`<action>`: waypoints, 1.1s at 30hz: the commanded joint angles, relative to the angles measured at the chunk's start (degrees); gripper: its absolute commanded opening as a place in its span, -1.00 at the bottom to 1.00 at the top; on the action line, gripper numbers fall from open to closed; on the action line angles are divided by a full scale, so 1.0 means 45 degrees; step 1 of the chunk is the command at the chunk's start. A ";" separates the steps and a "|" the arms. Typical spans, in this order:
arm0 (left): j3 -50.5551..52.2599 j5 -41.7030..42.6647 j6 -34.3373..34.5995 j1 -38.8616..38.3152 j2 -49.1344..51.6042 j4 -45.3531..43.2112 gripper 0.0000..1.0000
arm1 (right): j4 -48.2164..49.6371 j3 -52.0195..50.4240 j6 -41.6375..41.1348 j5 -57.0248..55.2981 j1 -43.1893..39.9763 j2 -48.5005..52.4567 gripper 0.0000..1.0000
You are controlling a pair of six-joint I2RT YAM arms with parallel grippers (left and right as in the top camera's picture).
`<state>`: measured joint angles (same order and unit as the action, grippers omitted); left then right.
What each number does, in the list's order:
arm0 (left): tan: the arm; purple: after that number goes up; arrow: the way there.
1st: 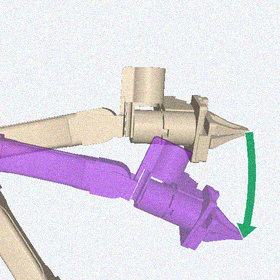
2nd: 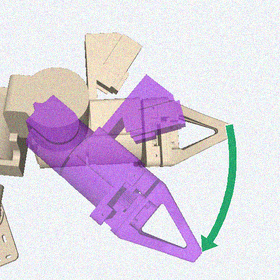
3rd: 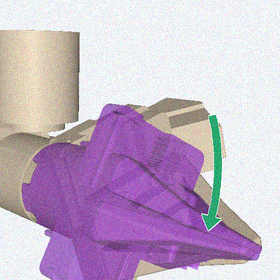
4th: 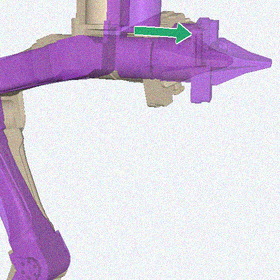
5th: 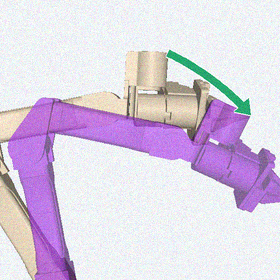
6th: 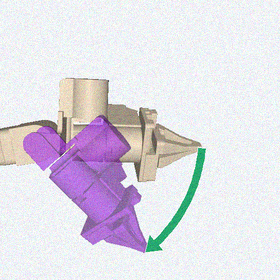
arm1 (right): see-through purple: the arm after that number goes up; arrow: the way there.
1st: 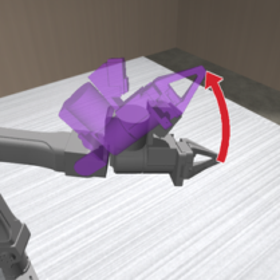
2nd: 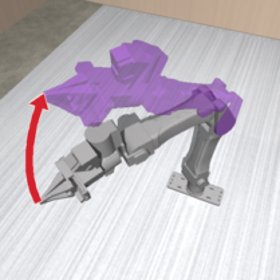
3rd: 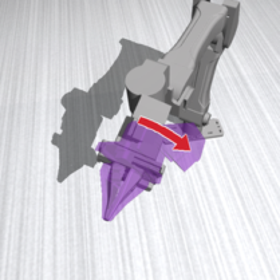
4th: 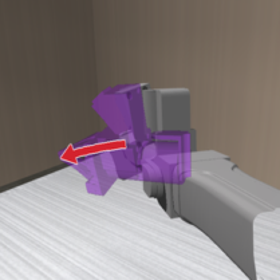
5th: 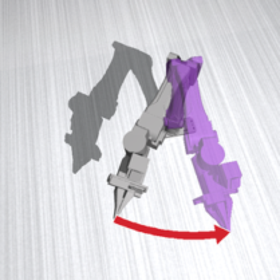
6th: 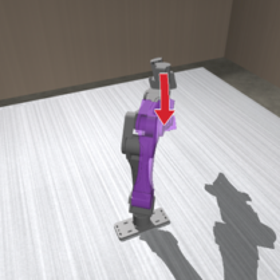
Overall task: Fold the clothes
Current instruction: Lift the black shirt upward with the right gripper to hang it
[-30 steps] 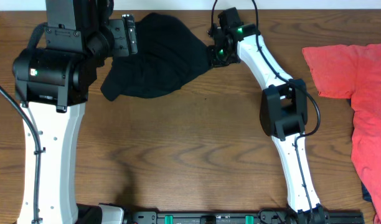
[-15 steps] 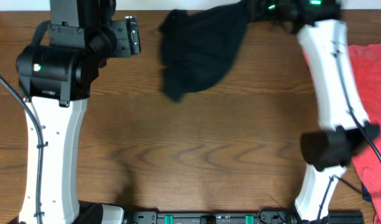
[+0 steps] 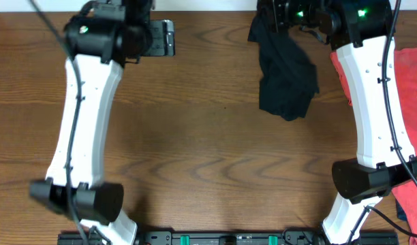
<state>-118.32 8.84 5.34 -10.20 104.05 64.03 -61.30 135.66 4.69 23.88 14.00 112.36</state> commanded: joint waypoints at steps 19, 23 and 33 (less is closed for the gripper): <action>-0.0068 0.0607 0.1418 0.0738 0.1049 -0.0675 0.68 | 0.4493 0.0092 -0.2667 0.8038 -0.0942 -0.2691 -0.98; -0.0068 0.0952 0.1418 0.0738 0.1054 -0.0578 0.68 | 0.4643 0.0092 -0.3104 0.7626 -0.1341 -0.2710 -0.98; 0.0005 0.3274 0.1418 0.0724 0.1564 -0.0107 0.55 | 0.2929 0.0092 -0.2584 0.3837 -0.2958 -0.2652 -0.98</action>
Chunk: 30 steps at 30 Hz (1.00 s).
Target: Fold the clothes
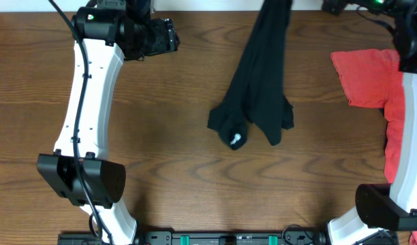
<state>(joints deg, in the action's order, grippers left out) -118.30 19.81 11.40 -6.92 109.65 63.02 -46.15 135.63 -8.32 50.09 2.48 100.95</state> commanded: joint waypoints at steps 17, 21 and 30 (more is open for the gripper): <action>0.2181 0.1569 -0.0083 -0.2929 0.0355 -0.0559 0.19 | -0.2293 0.0097 0.1491 -0.5824 0.0937 0.1316 -0.98; 0.3497 0.1496 -0.0019 -0.3351 0.0355 -0.1180 0.14 | -0.2409 0.0097 0.1486 -0.6062 0.0481 0.1345 -0.98; 0.4386 0.1205 -0.0029 -0.4469 0.0355 -0.1326 0.20 | -0.2905 0.0097 0.1491 -0.5935 -0.0661 0.1642 -0.98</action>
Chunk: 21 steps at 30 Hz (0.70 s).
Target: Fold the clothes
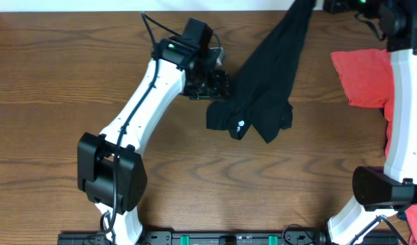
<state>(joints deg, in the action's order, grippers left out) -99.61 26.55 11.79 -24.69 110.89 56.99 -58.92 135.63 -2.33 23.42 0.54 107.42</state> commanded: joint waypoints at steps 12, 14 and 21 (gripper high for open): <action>0.1729 -0.1496 0.0287 -0.2084 0.0078 -0.0699 0.19 | -0.0204 0.0097 0.0204 0.0223 -0.0277 0.0432 -0.98; 0.2016 -0.1491 0.0481 -0.2108 0.0078 -0.1078 0.19 | -0.0209 0.0097 0.0204 0.0384 -0.0277 0.0432 -0.98; 0.3113 -0.1491 0.0894 -0.2108 0.0078 -0.2778 0.20 | -0.0204 0.0097 0.0204 0.0568 -0.0277 0.0432 -0.98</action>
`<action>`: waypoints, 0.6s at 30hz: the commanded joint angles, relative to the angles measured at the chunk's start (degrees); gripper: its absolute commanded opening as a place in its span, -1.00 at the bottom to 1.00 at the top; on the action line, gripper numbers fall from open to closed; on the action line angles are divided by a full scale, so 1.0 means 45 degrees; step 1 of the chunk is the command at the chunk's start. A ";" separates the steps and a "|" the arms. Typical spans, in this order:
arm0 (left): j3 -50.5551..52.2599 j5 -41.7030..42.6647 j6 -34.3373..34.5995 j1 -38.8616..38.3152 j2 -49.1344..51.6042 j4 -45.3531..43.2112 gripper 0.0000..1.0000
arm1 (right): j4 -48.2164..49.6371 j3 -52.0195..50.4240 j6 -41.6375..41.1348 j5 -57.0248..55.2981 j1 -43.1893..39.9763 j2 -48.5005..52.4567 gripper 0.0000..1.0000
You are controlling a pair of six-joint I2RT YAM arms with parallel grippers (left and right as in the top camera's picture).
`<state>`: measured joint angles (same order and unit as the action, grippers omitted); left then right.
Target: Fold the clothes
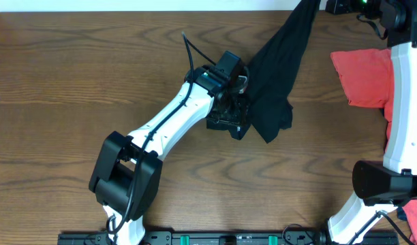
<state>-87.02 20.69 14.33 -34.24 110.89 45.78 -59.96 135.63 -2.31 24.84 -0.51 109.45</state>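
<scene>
A black garment [280, 68] hangs stretched from the top edge of the overhead view down to the table's middle, its lower end resting on the wood. My right gripper [326, 5] is mostly cut off at the top edge, and the garment's upper end runs up to it, held taut. My left gripper [230, 122] sits on the garment's lower left corner, covering it. Its fingers are dark against the dark cloth, so their gap does not show.
A red garment [362, 78] lies at the right of the wooden table [93, 68], partly under my right arm, and more red cloth shows at the bottom right corner. The arm bases stand along the front edge.
My left gripper moved right and toward the front, from beside the garment's left edge to on top of its lower left corner. The white logo is now covered. The right arm has barely moved.
First the black garment hung bunched from my right gripper at the back, with the left gripper far at the back left. Then it hung longer, its lower end on the table. My left arm then reached its left edge, and now rests on its corner.
</scene>
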 commanded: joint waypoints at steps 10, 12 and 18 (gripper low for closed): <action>0.1258 -0.0199 0.0952 -0.0126 0.0083 -0.2025 0.19 | 0.0024 0.0097 0.0199 0.0583 -0.0044 -0.0019 -0.98; 0.1409 -0.0199 0.1088 -0.0180 0.0083 -0.2273 0.05 | -0.0005 0.0097 0.0204 0.0593 -0.0044 -0.0019 -0.98; 0.1433 -0.0345 0.1098 -0.0219 0.0306 -0.2390 -0.55 | -0.0063 0.0097 0.0209 0.0937 -0.0044 -0.0019 -0.98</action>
<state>-80.97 20.56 19.07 -35.16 110.91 35.22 -60.25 135.63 -2.31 27.09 -0.51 109.45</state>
